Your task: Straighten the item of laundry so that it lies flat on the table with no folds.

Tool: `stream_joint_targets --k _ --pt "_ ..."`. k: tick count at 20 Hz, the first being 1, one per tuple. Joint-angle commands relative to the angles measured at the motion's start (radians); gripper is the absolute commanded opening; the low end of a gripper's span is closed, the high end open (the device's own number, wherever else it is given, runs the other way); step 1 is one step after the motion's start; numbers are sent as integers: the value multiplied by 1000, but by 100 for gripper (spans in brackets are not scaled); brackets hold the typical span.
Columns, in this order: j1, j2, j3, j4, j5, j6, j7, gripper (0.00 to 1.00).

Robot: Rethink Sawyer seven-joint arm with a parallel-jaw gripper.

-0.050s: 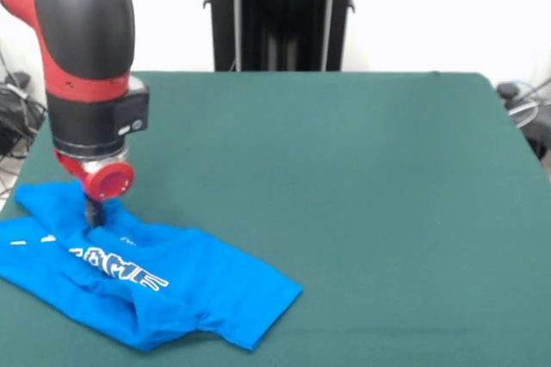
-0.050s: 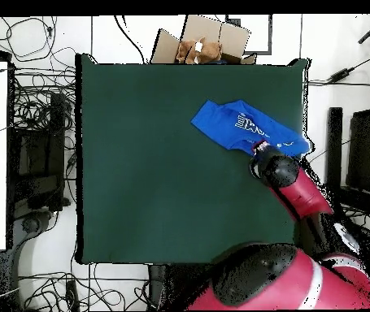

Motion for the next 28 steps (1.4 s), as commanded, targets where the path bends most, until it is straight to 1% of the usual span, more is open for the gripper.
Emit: stream_joint_targets --k 1,3,5,6,8,11,13,18,21,24,28 --pt "-61 -35 290 245 28 107 165 0" --pt "-60 -44 278 254 30 132 164 0" --pt "-43 -57 249 268 56 143 210 0" --pt "-30 -58 231 275 86 151 251 0" --pt "-8 -56 205 274 120 171 288 0" --pt "26 -50 177 247 131 224 270 0" --pt "46 -39 170 225 140 236 262 0" --pt "124 1 102 167 167 243 288 0" --pt "149 15 84 140 182 249 287 0" --pt "173 38 57 92 179 282 273 0" --pt "187 58 38 59 188 282 273 0"
